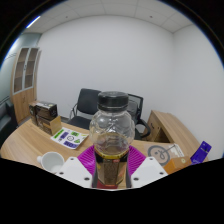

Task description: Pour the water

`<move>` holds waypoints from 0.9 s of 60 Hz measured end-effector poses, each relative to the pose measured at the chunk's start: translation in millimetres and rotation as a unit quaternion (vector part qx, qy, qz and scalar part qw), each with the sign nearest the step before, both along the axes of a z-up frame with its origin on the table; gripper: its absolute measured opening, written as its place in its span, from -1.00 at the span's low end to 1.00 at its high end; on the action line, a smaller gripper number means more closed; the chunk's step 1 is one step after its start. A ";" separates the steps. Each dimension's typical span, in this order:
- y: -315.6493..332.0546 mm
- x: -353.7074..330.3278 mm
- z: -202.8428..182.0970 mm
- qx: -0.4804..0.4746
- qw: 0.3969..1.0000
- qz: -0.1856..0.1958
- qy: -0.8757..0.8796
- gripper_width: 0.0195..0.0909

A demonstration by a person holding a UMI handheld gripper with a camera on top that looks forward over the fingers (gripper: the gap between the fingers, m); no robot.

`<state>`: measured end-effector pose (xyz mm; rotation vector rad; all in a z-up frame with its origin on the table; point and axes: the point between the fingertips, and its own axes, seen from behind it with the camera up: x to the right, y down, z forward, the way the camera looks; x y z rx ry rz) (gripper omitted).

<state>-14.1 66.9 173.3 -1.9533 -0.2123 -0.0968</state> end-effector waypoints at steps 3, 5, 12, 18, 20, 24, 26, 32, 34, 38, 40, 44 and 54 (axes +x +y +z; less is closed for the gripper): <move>2.1 1.2 -17.7 -0.010 1.000 0.002 0.027 -0.49; 1.0 0.0 -29.1 -0.013 0.999 0.003 0.044 -0.49; 7.1 0.8 -58.2 -0.018 0.998 0.007 0.067 -0.49; 9.1 4.1 -84.5 -0.031 0.996 0.002 0.078 -0.49; 6.8 4.2 -95.0 -0.040 0.996 0.002 0.085 -0.46; 8.8 6.0 -90.2 -0.016 0.996 0.003 0.082 -0.48; 7.1 5.6 -91.7 -0.013 0.997 0.005 0.080 -0.47; 5.6 5.8 -90.4 -0.009 0.997 0.003 0.076 -0.33; 6.2 6.1 -90.6 -0.013 0.997 0.001 0.077 -0.24; 4.7 5.6 -92.3 -0.027 0.997 0.003 0.074 -0.08; 1.5 5.8 -93.8 -0.035 0.997 0.002 0.073 0.17; -7.3 5.8 -89.5 -0.043 0.997 -0.001 0.070 0.88; -49.9 11.7 -58.8 -0.057 0.996 -0.037 0.058 0.86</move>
